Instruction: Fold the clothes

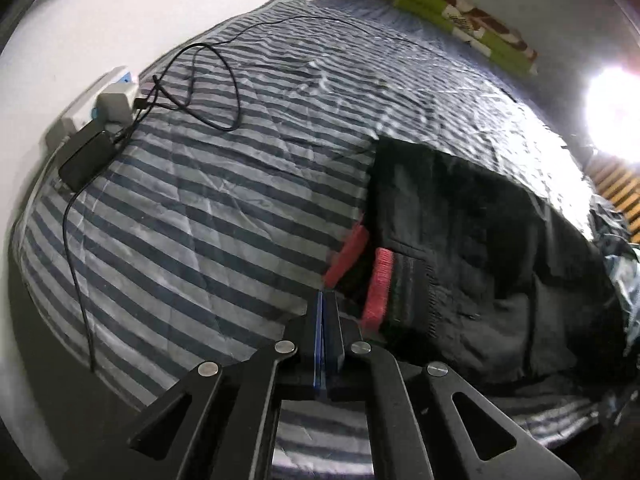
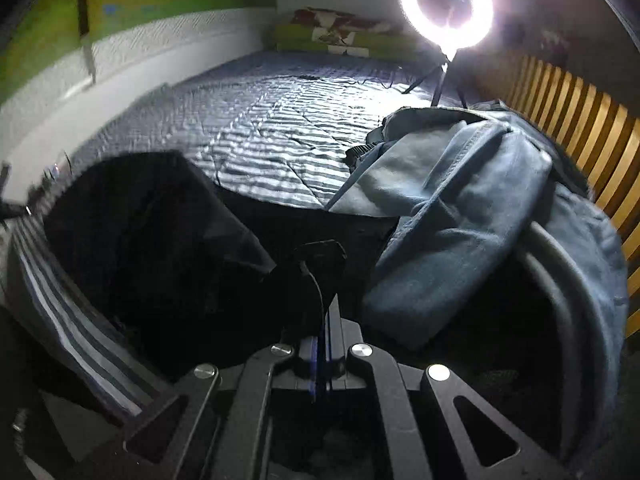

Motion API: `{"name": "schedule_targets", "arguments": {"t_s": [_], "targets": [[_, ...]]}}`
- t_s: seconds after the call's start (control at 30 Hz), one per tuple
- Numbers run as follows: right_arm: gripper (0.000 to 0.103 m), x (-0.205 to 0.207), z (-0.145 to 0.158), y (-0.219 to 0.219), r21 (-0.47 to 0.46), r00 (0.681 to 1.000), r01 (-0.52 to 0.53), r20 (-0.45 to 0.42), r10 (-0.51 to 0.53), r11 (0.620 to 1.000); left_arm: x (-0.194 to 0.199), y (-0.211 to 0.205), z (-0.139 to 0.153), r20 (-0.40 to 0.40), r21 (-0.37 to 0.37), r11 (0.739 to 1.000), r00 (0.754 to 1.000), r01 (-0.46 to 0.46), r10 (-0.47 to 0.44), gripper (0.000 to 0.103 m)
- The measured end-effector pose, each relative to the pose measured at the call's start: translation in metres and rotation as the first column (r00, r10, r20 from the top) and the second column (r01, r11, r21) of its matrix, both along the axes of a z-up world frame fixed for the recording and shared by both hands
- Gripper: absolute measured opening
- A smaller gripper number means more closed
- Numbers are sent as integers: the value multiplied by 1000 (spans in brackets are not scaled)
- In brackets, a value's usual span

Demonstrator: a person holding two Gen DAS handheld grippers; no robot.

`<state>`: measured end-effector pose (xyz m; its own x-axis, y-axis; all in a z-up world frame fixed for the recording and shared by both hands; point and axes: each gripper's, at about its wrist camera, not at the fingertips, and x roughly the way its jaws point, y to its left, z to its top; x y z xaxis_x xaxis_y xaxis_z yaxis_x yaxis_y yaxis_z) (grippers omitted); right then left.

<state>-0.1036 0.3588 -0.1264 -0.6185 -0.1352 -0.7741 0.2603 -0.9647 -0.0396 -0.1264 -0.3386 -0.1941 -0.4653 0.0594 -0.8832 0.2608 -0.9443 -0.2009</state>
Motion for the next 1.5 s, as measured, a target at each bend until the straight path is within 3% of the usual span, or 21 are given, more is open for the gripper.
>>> {"name": "schedule_targets", "arguments": {"t_s": [0.07, 0.13, 0.17, 0.2, 0.23, 0.3, 0.43, 0.5, 0.57, 0.6, 0.67, 0.77, 0.83, 0.97, 1.07, 1.13, 1.2, 1.33, 1.4, 1.5], "targets": [[2, 4, 2, -3, 22, 1000, -4, -5, 4, 1000, 2, 6, 8, -9, -27, 999, 1000, 17, -18, 0], [2, 6, 4, -6, 35, 1000, -6, -15, 6, 999, -6, 6, 6, 8, 1, 1000, 1000, 18, -18, 9], [2, 6, 6, -7, 40, 1000, -3, -16, 4, 999, -17, 5, 1, 27, 37, 999, 999, 16, -17, 31], [2, 6, 6, -8, 44, 1000, -5, -19, 6, 999, -25, 7, -5, 46, 68, 997, 999, 20, -24, 61], [2, 6, 6, -8, 48, 1000, -7, -20, 8, 999, -29, 7, -9, 57, 59, 998, 998, 12, -15, 71], [2, 7, 5, -10, 58, 1000, -15, -17, 16, 998, -37, 9, -17, 73, 34, 999, 997, -6, 4, 75], [2, 13, 3, -15, 83, 999, -32, -6, 33, 996, -49, 7, -39, 99, 124, 991, 995, -40, 28, 81], [2, 15, 1, -16, 89, 999, -33, -3, 34, 996, -51, 9, -45, 91, 151, 987, 995, -52, 38, 78], [2, 14, -1, -17, 88, 1000, -27, 4, 26, 996, -52, 20, -45, 65, 138, 990, 997, -38, 29, 60], [2, 12, -2, -16, 88, 1000, -27, 6, 27, 996, -53, 27, -42, 52, 89, 996, 998, -31, 27, 46], [2, 12, -3, -18, 94, 1000, -26, 11, 25, 995, -54, 33, -33, 30, 56, 997, 999, -44, 43, 32], [2, 14, 0, -23, 98, 1000, -27, 8, 26, 995, -51, 20, -16, -1, 133, 987, 996, -87, 88, 23], [2, 18, 5, -28, 96, 999, -36, -6, 37, 995, -46, 9, -5, -17, 158, 984, 996, -87, 91, 22], [2, 29, 9, -47, 102, 997, -73, -21, 76, 992, -36, -10, 4, -14, 114, 989, 995, -96, 99, 22], [3, 35, -11, -67, 152, 988, -153, 58, 145, 977, -28, -31, -4, 26, 105, 986, 991, -130, 128, 22], [7, 40, -21, -73, 164, 973, -212, 125, 193, 964, -26, -33, -15, 73, 100, 990, 993, -101, 94, 27], [14, 45, -22, -69, 161, 963, -238, 164, 212, 958, -25, -31, -16, 104, 42, 996, 991, -85, 80, 36], [22, 52, 7, -38, -35, 953, -242, 180, 245, 970, -13, -42, 6, 98, -58, 994, 990, -92, 98, 37], [37, 47, 25, -17, -128, 966, -189, 153, 208, 974, -2, -46, 30, 57, -105, 990, 993, -94, 100, 37], [41, 26, 33, 2, -240, 981, -91, 146, 129, 967, -8, -27, 58, -7, -87, 995, 998, -57, 57, 37]]}}
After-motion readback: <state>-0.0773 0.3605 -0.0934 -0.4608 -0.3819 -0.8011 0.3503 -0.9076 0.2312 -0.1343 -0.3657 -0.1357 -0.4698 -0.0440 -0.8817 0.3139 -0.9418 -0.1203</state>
